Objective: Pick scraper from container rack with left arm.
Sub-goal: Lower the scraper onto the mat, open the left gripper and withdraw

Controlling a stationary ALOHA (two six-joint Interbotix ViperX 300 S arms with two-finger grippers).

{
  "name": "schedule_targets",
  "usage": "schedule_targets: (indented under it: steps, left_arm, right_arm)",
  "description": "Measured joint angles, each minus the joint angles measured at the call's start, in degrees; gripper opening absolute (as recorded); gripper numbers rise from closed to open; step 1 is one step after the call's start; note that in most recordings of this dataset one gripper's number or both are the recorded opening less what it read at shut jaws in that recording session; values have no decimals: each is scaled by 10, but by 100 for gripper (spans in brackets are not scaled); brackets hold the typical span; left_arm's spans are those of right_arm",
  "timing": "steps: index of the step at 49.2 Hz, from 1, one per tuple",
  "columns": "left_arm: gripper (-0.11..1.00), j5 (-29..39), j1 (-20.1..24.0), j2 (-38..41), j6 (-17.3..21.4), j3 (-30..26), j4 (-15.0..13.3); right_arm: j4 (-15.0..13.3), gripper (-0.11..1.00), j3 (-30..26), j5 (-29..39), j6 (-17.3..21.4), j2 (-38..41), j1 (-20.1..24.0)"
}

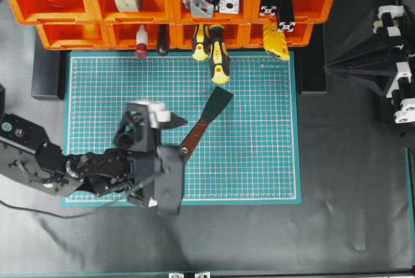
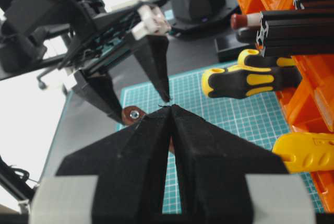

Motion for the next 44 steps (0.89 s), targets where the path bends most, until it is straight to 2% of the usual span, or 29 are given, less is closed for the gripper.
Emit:
schedule_targets:
  steps: [4,7,10,17,23,29,36,44]
  left_arm:
    - [91,-9,-2,-9,-108,19,-1]
    - [91,-19,-3,-18,-161,35,0]
    - [91,-31,-4,-25,-194,49,0]
    - [91,-54,-10,-45,-236,81,-1]
    - [91,-76,-11,-62,-258,98,0]
    - [91,-79,-18,-97,-260,120,-1]
    - [91,-84,-45,-168,-238,151,0]
    - [91,-87,-93,-288,-218,192,0]
  right_arm:
    - [0,1,0,0,0,1,0]
    - [0,1,0,0,0,1,0]
    - [0,1,0,0,0,1,-1]
    - [0,1,0,0,0,2,-3]
    - [0,1,0,0,0,2,-3]
    - [-1,1,0,3,0,1,-3]
    - [0,1,0,13,0,-4,-3]
    - [0,1,0,23,0,-8,-3]
